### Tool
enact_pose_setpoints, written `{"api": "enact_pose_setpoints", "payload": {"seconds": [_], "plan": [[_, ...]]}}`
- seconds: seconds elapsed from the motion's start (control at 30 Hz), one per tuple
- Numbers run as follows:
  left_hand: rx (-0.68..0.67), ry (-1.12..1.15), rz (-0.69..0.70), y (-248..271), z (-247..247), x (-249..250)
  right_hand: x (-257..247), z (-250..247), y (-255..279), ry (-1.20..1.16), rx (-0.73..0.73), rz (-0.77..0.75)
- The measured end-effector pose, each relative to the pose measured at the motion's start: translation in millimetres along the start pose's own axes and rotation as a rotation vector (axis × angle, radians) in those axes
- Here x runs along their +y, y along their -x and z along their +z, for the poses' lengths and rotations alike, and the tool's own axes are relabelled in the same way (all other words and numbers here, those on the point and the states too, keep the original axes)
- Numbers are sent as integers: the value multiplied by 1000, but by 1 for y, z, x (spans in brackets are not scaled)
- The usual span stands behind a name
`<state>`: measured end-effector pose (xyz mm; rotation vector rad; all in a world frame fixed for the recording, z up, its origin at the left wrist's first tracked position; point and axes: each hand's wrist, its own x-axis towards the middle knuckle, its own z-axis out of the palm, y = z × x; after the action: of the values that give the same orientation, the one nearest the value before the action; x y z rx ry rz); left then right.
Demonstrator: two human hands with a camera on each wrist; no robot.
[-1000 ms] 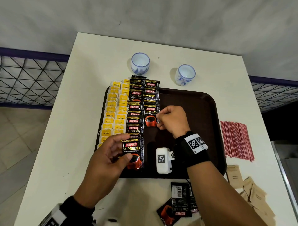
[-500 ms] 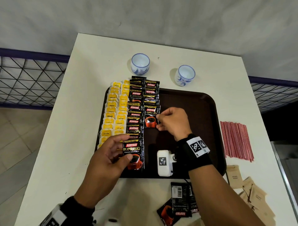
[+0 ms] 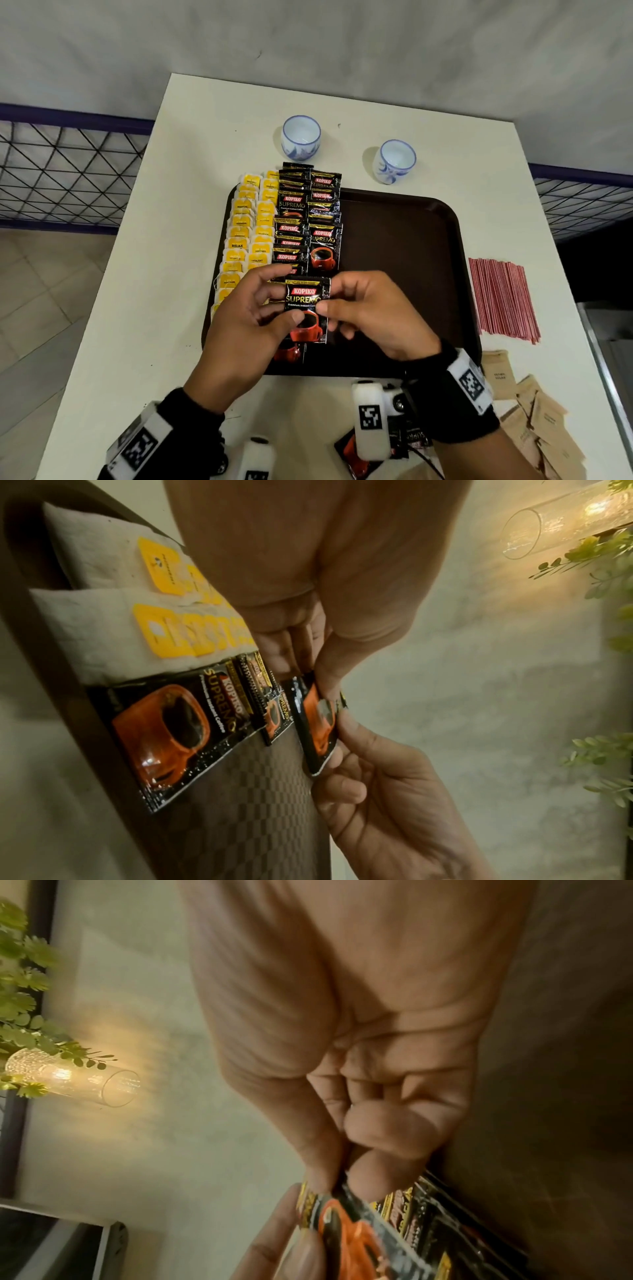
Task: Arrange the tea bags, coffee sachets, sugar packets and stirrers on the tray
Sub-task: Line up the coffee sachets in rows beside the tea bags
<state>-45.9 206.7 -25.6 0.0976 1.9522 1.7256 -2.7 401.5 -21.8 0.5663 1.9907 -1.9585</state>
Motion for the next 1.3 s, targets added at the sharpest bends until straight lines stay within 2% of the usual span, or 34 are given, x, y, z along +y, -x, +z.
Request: {"api": "enact_pose_setpoints", "payload": {"seconds": [0.13, 0.23, 0.33, 0.7, 1.3], "plan": [[2, -2, -14, 3, 0, 0, 2, -6, 0, 28, 54, -20], [1, -34, -16, 10, -7, -6, 2, -32, -14, 23, 230, -14], [-21, -85, -5, 22, -17, -13, 2, -51, -32, 105, 311, 38], [-43, -94, -120, 43, -24, -35, 4, -36, -62, 196, 325, 107], [-71, -109, -108, 40, -23, -33, 6, -32, -71, 204, 385, 138]]}}
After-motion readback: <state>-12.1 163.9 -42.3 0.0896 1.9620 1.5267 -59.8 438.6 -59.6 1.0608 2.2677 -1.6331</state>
